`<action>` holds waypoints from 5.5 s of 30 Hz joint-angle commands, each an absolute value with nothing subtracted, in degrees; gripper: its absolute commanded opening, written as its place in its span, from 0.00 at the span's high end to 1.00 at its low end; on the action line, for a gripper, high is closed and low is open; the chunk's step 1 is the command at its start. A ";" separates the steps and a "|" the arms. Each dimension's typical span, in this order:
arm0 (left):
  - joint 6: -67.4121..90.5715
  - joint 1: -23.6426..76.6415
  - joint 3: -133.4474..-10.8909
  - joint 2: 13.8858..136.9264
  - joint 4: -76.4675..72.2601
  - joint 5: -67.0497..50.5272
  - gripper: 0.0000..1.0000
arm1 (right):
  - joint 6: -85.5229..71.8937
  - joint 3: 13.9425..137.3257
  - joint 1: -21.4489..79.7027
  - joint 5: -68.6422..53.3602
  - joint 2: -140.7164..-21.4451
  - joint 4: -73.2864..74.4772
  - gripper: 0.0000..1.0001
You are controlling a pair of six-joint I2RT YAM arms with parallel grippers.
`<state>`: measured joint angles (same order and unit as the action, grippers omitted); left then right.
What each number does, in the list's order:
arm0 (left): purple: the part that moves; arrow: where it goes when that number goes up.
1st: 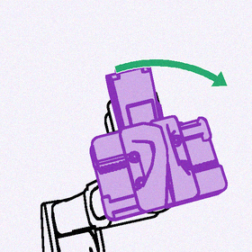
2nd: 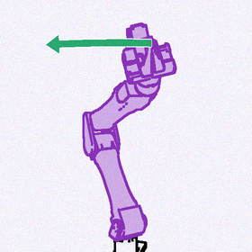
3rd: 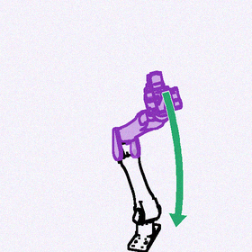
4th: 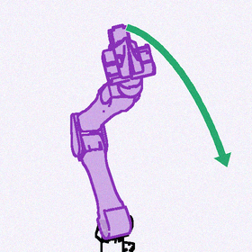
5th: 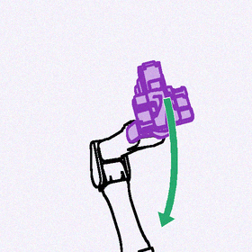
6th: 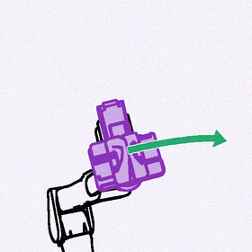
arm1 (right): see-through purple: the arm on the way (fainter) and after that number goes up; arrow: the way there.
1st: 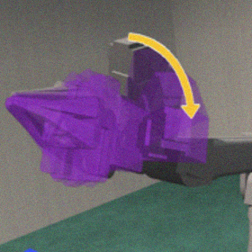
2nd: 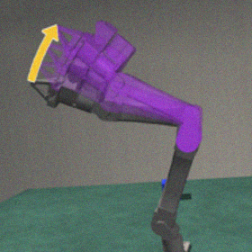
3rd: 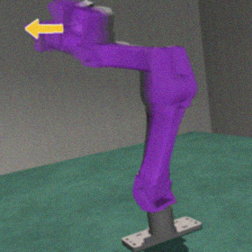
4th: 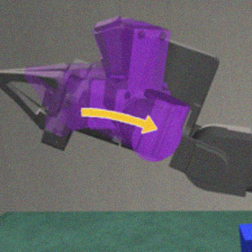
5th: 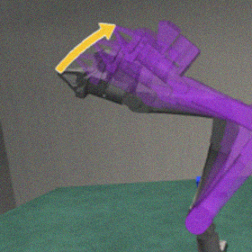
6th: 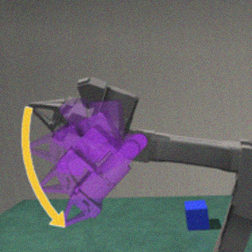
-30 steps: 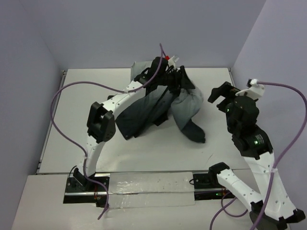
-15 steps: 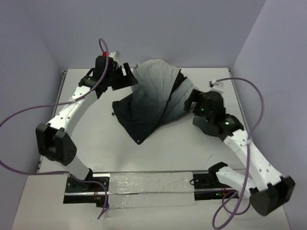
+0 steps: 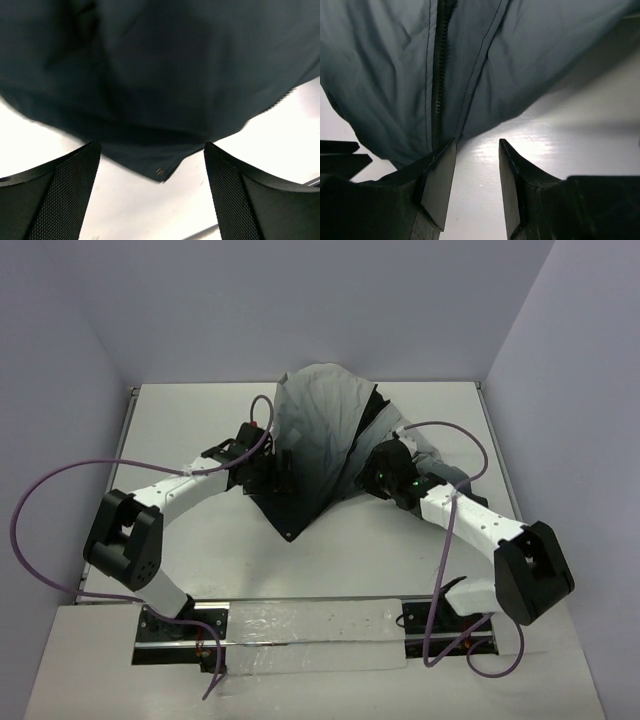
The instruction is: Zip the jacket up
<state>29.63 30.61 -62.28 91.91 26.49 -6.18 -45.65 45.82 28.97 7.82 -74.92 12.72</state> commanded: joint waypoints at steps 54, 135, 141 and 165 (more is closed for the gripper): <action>49.17 16.26 -67.66 89.01 11.66 -19.68 1.00 | -22.46 79.66 10.28 13.12 -90.84 33.01 0.39; 50.04 7.44 -63.79 81.19 11.09 -25.52 1.00 | -28.52 72.54 24.65 -3.79 -92.47 23.33 0.95; 56.95 9.14 -58.37 80.86 4.40 -29.10 1.00 | -29.79 70.40 24.96 2.83 -86.90 26.72 0.29; 80.12 5.63 -46.21 82.99 -48.09 -56.71 1.00 | -53.57 53.59 34.01 -28.92 -80.71 -20.89 0.23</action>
